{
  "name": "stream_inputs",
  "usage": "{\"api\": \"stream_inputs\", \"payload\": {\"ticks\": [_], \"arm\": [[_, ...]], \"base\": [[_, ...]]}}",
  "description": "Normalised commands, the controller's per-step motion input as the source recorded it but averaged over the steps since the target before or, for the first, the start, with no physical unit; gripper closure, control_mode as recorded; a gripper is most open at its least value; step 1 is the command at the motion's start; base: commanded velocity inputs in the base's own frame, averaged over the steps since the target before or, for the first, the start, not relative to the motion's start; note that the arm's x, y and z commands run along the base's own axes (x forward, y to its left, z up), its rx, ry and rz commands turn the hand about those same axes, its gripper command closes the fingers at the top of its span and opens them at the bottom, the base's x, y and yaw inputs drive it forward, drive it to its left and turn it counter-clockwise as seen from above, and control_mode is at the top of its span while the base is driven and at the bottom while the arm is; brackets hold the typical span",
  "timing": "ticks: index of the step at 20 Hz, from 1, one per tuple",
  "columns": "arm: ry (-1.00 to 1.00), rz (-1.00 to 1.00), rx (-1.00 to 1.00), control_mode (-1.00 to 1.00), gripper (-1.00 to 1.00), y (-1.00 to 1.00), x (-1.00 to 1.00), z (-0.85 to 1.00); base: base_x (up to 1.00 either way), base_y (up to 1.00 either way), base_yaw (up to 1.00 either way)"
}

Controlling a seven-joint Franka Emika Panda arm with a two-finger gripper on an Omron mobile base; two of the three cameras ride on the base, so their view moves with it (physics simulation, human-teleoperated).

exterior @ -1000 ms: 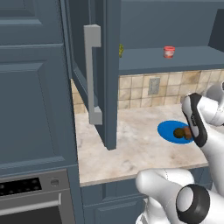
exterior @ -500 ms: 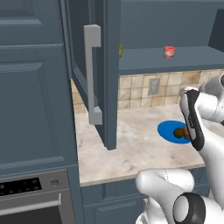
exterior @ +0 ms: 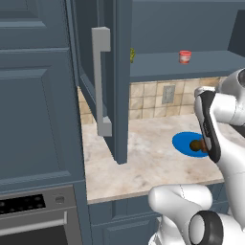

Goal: Pick the avocado and bread from the counter and place them on the plate. Then pick the jam from the cabinet and place it next to the plate. Lastly close the cabinet door.

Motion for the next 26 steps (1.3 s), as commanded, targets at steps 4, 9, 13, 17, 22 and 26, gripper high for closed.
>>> {"api": "stream_inputs", "payload": {"ticks": [4,9,13,17,22,26], "arm": [[0.00,0.00,-0.09,-1.00,-1.00,0.16,0.00,0.29],[0.00,0.00,-0.06,-1.00,-1.00,0.15,0.00,0.32],[0.00,0.00,-0.01,-1.00,-1.00,0.14,0.00,0.30],[0.00,0.00,0.00,-1.00,-1.00,0.09,0.00,0.29],[-0.01,0.00,0.00,-1.00,-1.00,0.04,0.00,0.29],[-0.05,0.00,0.00,-1.00,-1.00,0.01,0.02,0.17]], "base": [[0.00,0.00,0.00],[0.00,0.00,0.00],[0.00,0.00,0.00],[0.00,0.00,0.00],[0.00,0.00,0.00],[0.00,0.00,0.00]]}}
